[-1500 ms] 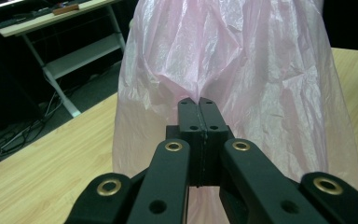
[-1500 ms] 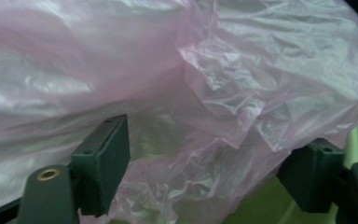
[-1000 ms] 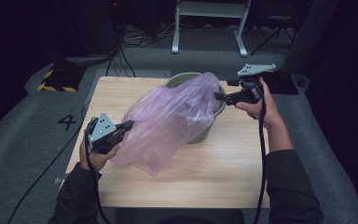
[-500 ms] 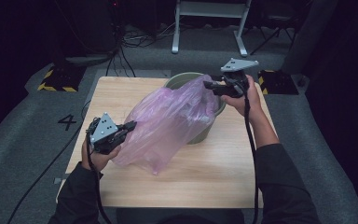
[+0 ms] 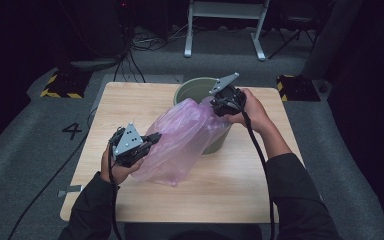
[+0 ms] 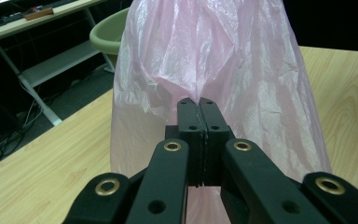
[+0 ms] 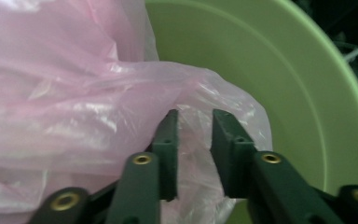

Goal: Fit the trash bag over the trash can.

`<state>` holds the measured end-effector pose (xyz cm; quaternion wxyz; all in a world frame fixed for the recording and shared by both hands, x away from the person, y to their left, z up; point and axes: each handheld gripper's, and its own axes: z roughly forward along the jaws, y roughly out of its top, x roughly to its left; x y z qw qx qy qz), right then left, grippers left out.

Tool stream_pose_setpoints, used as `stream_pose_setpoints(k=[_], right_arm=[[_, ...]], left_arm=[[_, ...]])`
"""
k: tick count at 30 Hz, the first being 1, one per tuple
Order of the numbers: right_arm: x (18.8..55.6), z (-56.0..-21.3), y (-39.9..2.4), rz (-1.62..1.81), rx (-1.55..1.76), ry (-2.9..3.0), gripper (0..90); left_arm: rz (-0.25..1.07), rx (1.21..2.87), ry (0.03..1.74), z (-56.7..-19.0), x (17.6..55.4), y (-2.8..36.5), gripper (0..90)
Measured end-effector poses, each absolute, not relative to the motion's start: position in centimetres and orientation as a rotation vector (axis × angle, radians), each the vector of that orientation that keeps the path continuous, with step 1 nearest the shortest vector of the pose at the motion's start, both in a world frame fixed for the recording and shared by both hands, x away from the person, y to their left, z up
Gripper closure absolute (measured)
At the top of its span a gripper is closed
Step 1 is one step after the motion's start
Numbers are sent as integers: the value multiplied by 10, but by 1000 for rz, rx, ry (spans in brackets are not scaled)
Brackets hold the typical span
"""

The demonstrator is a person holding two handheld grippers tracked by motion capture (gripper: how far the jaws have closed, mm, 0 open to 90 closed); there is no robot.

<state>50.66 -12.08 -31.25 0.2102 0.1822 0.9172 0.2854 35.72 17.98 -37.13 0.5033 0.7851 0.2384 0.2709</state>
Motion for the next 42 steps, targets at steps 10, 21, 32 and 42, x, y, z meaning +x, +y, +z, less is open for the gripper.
stream_pose_setpoints(k=[10,21,32,42], right_arm=[[497,-299,-165,1080,656,2420,377],[471,-287,-186,1288,611,2374,310],[442,-291,-137,1294,365,2459,283],[452,-306,-118,1170,355,2533,757]], left_arm=[[683,1908,570,-364,358,171,899],[696,1913,616,-364,362,174,900],[688,1917,620,-360,369,164,900],[689,1912,594,-356,368,163,887]])
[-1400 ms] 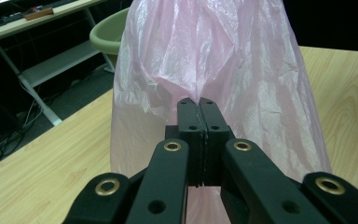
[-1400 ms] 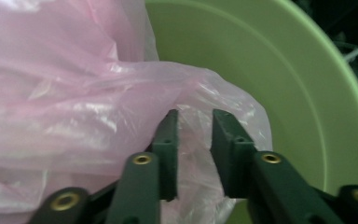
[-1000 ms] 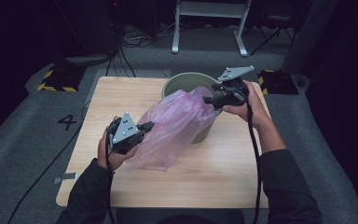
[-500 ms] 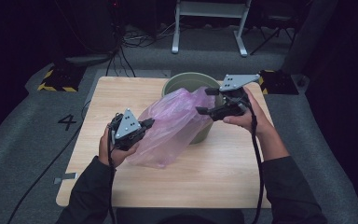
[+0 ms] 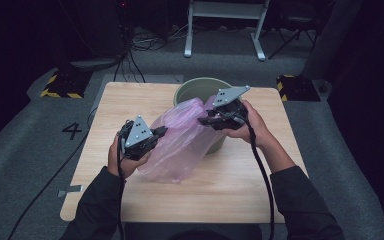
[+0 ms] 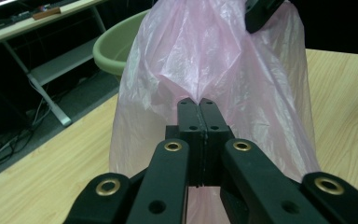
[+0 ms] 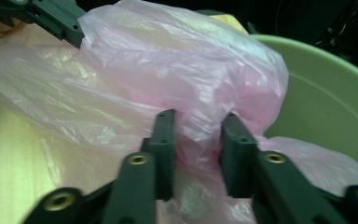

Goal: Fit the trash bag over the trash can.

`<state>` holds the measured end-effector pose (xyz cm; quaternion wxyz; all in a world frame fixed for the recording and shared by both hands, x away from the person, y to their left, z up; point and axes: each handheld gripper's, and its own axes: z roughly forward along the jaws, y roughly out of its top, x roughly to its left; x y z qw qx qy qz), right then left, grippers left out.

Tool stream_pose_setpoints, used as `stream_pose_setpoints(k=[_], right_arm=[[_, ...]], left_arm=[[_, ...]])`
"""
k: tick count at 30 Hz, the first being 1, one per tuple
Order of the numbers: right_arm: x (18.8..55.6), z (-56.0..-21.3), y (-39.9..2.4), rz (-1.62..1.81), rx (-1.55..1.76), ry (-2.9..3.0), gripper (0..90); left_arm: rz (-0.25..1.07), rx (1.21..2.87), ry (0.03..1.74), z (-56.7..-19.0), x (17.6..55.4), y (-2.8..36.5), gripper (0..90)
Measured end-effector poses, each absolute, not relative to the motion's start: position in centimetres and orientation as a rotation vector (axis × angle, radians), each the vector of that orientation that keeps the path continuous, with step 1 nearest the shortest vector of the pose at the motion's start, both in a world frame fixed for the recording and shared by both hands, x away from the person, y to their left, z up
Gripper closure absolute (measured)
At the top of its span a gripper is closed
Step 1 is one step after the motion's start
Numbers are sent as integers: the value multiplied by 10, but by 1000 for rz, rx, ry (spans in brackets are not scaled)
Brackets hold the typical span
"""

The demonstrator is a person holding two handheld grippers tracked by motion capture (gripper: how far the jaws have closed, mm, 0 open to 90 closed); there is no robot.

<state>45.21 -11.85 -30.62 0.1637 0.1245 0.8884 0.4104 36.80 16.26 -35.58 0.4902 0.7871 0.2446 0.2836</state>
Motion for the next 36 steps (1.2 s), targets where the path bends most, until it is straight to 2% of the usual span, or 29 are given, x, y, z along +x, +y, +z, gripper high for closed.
stream_pose_setpoints(k=[3,4,6,8,9,10,16,18,20,23,30,36], right_arm=[[451,-306,-118,1167,346,2520,833],[452,-305,-119,1172,365,2509,849],[455,-305,-121,1186,388,2501,856],[456,-305,-122,1181,404,2501,859],[459,-306,-125,1176,424,2498,862],[459,-306,-125,1176,424,2498,862],[469,-301,-139,1191,470,2454,856],[471,-301,-141,1196,479,2456,856],[477,-300,-145,1218,495,2448,851],[485,-301,-150,1227,503,2450,848],[503,-306,-163,1203,608,2430,837],[507,-308,-169,1180,634,2407,789]], left_arm=[[685,1902,582,-351,366,163,846],[680,1896,580,-350,365,163,791],[668,1862,549,-345,358,167,715],[659,1851,533,-343,355,169,690],[658,1837,537,-340,350,172,585],[660,1837,544,-338,348,174,585],[619,1869,600,-335,341,190,408],[598,1868,614,-339,344,193,400],[585,1861,647,-343,347,196,335],[535,1852,665,-350,354,202,334],[542,1842,688,-354,356,215,337],[521,1863,701,-361,356,223,331]])
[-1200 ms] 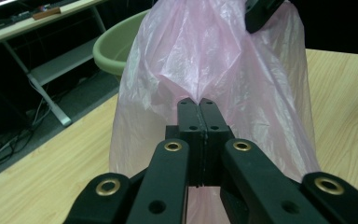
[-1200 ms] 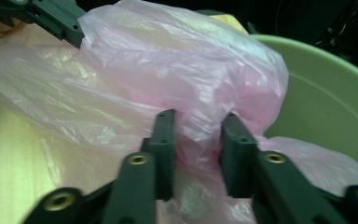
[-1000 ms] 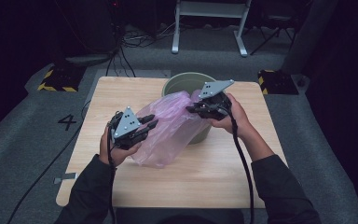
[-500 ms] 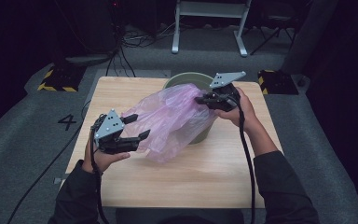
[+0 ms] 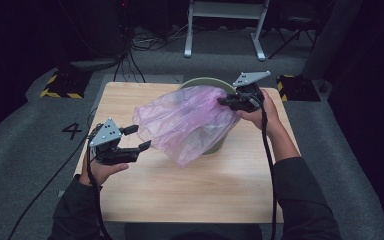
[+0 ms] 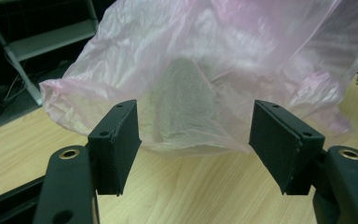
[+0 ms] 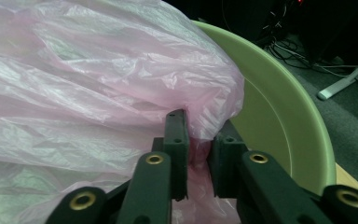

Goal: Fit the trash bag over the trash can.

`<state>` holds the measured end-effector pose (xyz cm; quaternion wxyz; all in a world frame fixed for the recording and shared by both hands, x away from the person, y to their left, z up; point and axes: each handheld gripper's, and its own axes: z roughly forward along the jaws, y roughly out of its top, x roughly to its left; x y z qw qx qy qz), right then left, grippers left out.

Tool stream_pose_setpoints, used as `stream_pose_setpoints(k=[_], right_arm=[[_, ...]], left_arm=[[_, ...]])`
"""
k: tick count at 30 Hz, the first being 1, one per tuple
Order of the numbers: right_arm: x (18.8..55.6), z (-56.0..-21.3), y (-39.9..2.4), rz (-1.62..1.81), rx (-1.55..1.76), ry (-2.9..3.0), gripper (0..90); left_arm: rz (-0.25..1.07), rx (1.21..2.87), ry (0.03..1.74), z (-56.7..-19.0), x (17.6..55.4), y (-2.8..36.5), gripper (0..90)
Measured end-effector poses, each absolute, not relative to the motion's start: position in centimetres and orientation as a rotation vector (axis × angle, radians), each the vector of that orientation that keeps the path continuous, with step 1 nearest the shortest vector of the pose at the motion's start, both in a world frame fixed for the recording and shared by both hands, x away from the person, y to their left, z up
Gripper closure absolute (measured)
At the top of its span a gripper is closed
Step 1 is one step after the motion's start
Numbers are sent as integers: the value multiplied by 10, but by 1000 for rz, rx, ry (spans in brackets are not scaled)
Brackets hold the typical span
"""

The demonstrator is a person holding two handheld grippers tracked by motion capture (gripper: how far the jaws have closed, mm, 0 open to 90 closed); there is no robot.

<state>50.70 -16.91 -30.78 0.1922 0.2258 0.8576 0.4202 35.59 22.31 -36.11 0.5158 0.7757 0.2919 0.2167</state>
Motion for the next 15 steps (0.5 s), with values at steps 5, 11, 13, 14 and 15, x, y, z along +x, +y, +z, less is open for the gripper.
stream_pose_setpoints(k=[5,11,13,14,15], right_arm=[[506,-310,-167,1169,648,2391,593],[493,-305,-168,1217,630,2359,333],[486,-303,-169,1230,603,2339,334],[486,-303,-169,1230,603,2339,334],[481,-301,-172,1217,599,2330,403]], left_arm=[[521,1881,742,-367,366,216,374],[589,1902,726,-369,368,200,489],[618,1893,732,-368,368,197,484],[618,1893,732,-368,368,197,459],[621,1872,735,-367,368,197,447]])
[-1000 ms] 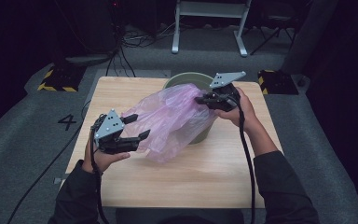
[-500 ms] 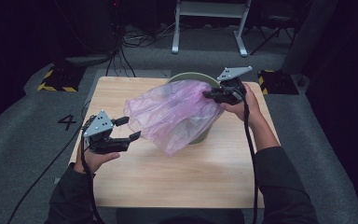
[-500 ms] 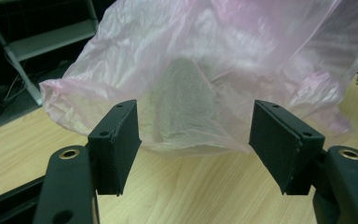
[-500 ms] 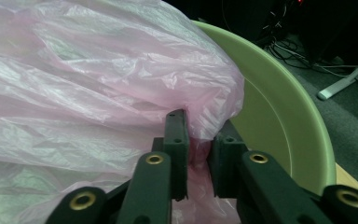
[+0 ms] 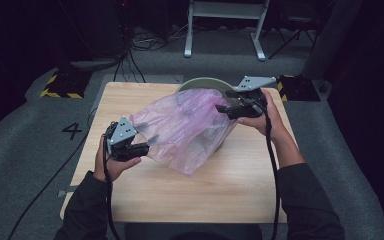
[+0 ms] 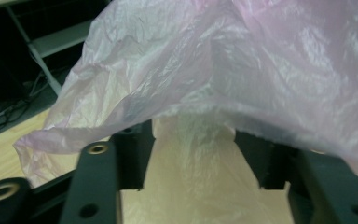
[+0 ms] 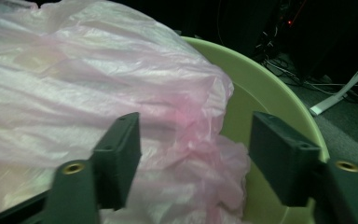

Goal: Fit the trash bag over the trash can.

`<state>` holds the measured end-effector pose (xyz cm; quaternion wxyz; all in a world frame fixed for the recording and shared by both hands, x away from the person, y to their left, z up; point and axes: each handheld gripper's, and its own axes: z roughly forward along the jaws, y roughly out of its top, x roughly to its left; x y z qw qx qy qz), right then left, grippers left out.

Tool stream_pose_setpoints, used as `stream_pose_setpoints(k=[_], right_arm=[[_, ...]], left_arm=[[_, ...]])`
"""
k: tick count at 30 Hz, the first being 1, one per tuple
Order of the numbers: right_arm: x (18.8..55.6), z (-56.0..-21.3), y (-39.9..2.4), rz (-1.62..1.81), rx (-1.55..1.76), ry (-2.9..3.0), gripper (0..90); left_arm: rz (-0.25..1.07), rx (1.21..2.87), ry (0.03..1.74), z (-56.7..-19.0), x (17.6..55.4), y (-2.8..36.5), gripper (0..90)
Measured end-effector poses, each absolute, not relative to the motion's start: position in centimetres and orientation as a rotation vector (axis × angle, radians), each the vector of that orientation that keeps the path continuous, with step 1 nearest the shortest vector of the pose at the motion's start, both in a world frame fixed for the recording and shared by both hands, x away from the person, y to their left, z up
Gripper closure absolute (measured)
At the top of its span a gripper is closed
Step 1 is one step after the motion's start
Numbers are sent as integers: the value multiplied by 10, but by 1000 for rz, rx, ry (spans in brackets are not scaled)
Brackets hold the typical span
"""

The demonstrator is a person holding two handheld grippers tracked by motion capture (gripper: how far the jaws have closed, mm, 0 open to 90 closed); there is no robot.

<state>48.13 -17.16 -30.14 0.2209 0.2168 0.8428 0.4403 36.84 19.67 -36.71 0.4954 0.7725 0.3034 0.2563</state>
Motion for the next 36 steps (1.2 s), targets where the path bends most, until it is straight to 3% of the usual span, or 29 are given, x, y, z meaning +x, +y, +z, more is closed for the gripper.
stream_pose_setpoints(k=[2,3,4,7,8,9,13,19,23,25,26,27,28,30,33,34,36], right_arm=[[479,-301,-175,1201,579,2348,564],[479,-301,-175,1201,579,2348,564],[480,-305,-176,1147,564,2394,673],[483,-309,-174,1108,588,2426,730],[486,-312,-171,1097,586,2444,795],[486,-312,-171,1097,586,2444,795],[494,-313,-161,1086,571,2443,874],[509,-314,-145,985,586,2483,844],[516,-315,-141,882,637,2501,693],[514,-313,-146,905,665,2470,560],[512,-312,-149,935,673,2460,528],[506,-308,-156,989,663,2428,437],[506,-308,-156,989,663,2428,437],[499,-304,-164,1065,670,2407,417],[490,-300,-175,1108,665,2387,394],[485,-299,-182,1130,654,2380,394],[483,-299,-184,1135,656,2378,385]], left_arm=[[621,1867,741,-367,368,197,430],[621,1867,741,-367,368,197,430],[606,1876,728,-367,368,196,440],[611,1885,713,-367,367,196,586],[610,1885,698,-366,367,196,649],[622,1890,688,-366,366,195,649],[637,1888,672,-365,366,194,833],[641,1879,650,-364,365,191,893],[648,1876,649,-363,365,191,896],[648,1873,653,-364,365,192,889],[651,1873,655,-364,365,192,870],[662,1873,664,-364,366,192,739],[676,1875,681,-364,366,193,739],[662,1891,715,-364,366,196,516],[645,1852,762,-364,359,210,260],[653,1825,777,-363,357,216,212],[651,1775,791,-363,353,227,200]])
